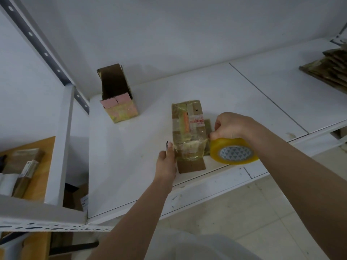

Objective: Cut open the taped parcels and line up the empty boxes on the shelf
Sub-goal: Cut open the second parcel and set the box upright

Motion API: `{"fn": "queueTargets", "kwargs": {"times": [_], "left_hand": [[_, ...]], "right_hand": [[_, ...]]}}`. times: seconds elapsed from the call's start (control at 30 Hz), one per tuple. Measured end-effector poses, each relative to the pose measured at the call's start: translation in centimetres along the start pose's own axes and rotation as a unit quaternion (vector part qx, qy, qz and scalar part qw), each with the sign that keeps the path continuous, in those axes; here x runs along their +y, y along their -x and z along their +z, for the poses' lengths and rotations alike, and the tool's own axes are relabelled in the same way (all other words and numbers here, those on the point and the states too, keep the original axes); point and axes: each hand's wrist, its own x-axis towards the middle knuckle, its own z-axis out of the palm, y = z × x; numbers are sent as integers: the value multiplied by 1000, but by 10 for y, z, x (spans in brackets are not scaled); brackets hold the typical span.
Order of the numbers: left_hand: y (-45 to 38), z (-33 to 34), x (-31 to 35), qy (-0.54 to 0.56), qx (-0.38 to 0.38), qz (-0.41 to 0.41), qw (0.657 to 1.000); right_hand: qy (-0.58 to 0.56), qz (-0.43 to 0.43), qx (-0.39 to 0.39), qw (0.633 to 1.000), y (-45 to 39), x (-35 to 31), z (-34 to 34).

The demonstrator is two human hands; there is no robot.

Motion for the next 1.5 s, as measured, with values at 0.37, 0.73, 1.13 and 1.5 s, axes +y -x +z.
{"fn": "queueTargets", "kwargs": {"times": [0.37, 0.73, 1.13, 1.5], "left_hand": [[-2, -38, 56, -247, 101, 210, 941], [-3, 29, 110, -297, -251, 213, 896], [-9, 30, 104, -349, -228, 251, 874], [13, 47, 122, -610, -242, 298, 693]], "right_hand": [[-29, -11, 1, 1000, -3, 8, 0], [-75, -48, -19, 996, -7, 18, 0], [-63, -30, -28, 997, 12, 62, -18], [-102, -77, -27, 991, 26, 81, -12]]}}
